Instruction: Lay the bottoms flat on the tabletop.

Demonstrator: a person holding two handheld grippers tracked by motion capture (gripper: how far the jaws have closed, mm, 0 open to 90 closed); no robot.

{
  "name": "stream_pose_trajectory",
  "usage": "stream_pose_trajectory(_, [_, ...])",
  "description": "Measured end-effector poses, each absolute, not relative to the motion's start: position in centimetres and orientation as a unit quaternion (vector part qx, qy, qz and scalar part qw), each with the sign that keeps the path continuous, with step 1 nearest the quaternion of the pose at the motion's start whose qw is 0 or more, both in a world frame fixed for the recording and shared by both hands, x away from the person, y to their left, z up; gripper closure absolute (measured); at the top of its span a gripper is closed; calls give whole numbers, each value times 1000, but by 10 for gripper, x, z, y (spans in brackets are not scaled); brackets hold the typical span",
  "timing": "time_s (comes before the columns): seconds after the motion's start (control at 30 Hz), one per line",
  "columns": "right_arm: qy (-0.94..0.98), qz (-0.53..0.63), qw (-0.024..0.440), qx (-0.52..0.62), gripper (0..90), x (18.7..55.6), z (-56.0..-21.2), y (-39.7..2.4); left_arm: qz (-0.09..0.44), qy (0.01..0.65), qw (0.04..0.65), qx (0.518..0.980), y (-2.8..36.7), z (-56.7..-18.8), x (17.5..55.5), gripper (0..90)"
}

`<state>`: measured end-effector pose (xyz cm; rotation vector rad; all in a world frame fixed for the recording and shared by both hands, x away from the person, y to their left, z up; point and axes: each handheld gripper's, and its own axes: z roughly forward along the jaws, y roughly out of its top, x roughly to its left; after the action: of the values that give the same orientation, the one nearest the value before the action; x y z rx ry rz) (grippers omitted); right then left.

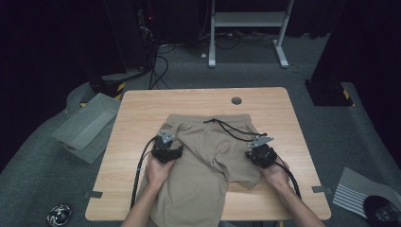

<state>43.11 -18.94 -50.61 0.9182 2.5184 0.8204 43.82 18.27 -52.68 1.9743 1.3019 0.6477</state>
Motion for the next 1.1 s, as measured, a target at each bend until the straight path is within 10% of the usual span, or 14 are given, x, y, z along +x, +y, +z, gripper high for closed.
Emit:
stream_pose_trajectory(0.5, [871, 359, 173, 286, 900, 465, -442, -142, 258, 522, 329, 744, 187, -527, 455, 343])
stream_pose_trajectory(0.97, [867, 316, 156, 353, 491, 428, -488, -187, 266, 545, 324, 727, 192, -527, 461, 351])
stream_pose_trajectory(1.1, [868, 297, 140, 372, 595, 431, -505, -197, 267, 545, 323, 726, 191, -527, 461, 350])
